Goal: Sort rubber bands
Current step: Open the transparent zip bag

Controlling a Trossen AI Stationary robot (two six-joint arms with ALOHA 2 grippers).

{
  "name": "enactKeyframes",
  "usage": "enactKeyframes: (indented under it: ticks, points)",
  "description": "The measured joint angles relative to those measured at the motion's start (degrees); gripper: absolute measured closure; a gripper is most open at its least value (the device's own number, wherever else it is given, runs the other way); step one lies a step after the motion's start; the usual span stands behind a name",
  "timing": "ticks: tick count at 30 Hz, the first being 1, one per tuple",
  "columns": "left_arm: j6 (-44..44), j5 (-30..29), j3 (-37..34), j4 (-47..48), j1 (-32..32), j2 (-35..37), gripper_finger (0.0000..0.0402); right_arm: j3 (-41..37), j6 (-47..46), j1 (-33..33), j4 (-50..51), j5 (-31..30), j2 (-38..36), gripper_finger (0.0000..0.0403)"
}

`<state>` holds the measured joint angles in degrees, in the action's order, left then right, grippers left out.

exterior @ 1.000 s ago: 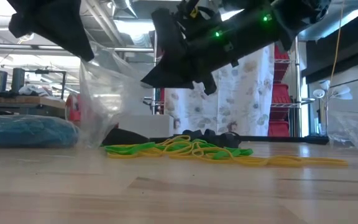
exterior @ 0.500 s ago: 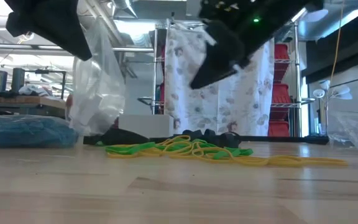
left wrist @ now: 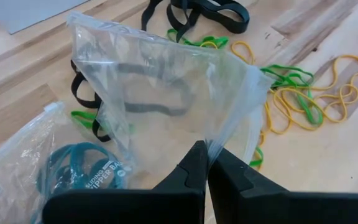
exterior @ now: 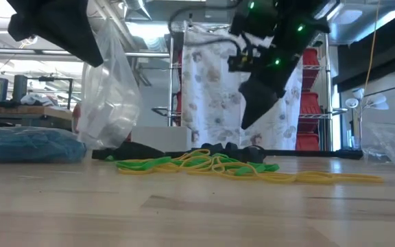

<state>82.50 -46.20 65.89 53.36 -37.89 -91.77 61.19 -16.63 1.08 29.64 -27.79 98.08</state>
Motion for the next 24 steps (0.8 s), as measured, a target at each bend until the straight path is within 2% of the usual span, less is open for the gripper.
enactKeyframes:
  ticks: [7, 9, 12, 17, 21, 24]
  points:
    - [-0.02, -0.02, 0.00, 0.01, 0.00, 0.00, 0.0401, -1.38, 4.25, -5.81, 1.47, 9.20, 0.00, 0.0249]
    - [-0.05, -0.04, 0.00, 0.00, 0.00, 0.00, 0.0401, -1.68, 2.81, -5.34, -0.13, 13.34, 0.00, 0.0249]
    - [-0.44, -0.04, 0.00, -0.02, 0.00, 0.00, 0.0401, -2.18, 0.67, -1.12, -4.91, 17.24, 0.01, 0.0249]
    - [-1.83, -0.45, 0.00, -1.82, 0.39, 0.00, 0.0401, -2.21, 0.24, 9.31, -22.48, 14.65, 0.13, 0.0249]
    - [-5.55, -1.18, -0.02, -6.77, 1.58, 0.00, 0.0401, -2.15, -0.08, 16.02, -40.86, 9.31, 2.05, 0.0249]
    - [-9.67, -1.92, -0.02, -11.07, 2.65, 0.00, 0.0401, -2.10, -0.28, 18.83, -50.47, 4.90, 4.66, 0.0249]
